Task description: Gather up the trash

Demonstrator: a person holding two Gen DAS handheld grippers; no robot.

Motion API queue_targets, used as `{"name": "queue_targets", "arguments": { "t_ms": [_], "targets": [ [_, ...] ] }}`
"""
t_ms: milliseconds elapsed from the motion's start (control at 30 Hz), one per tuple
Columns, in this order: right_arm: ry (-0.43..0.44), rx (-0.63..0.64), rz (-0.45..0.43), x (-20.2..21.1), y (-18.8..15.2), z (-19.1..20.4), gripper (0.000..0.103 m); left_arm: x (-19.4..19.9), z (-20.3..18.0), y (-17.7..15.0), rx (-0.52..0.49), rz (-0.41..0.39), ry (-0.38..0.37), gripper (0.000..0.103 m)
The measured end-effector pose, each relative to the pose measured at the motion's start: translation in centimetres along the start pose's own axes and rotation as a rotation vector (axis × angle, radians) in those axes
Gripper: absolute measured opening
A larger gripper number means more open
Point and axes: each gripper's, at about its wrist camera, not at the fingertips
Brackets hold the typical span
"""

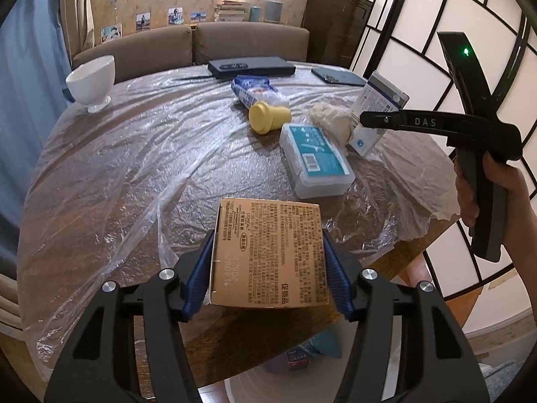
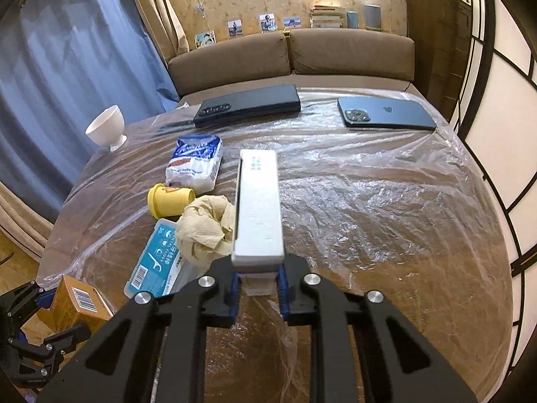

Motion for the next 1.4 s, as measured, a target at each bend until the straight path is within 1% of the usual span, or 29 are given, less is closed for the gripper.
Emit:
{"name": "queue_targets", "arguments": {
  "t_ms": [200, 367, 433, 633, 733, 800, 1067, 1400],
  "targets": [
    [0.011, 0.010, -0.039, 2.4, -0.5, 0.2, 0.018, 1.4, 0.3, 0.4, 0.022, -0.033, -0.014, 0.060],
    [0.025, 0.027, -0.034, 3.9, -1.7, 0.5, 0.018, 1.9, 0.4, 0.4, 0.034, -0.041, -0.009, 0.060],
    [0.031, 0.038, -0.025, 4.3, -2.4, 0.8, 0.018, 2.1, 0.5, 0.3, 0.036, -0.042, -0.007, 0.060],
    [0.083, 0.066, 0.020, 5.2, -4.8, 1.8, 0.018, 2.6, 0.6, -0.2, 0.043, -0.047, -0.005, 0.060],
    [0.094, 0.086, 0.041, 5.6, -6.2, 2.7, 0.018, 2.9, 0.5, -0.5, 0.043, -0.047, -0.005, 0.060],
    [0.120, 0.089, 0.058, 5.9, -7.1, 3.3, 0.018, 3.0, 0.4, -0.7, 0.040, -0.046, -0.005, 0.060],
    [0.174, 0.120, 0.119, 6.4, -10.0, 5.5, 0.018, 3.8, 0.1, -2.1, 0.040, -0.033, -0.014, 0.060],
    [0.199, 0.139, 0.173, 6.5, -12.4, 6.8, 0.018, 4.2, -1.0, -3.9, 0.013, -0.007, -0.027, 0.060]
  ]
}}
Point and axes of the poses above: each gripper's, at about its wrist camera, not at the fingertips, and x roughly against the way its jaws point, z to its left, y to its top, and after that the axes turned 8 degrees about z, right-handed
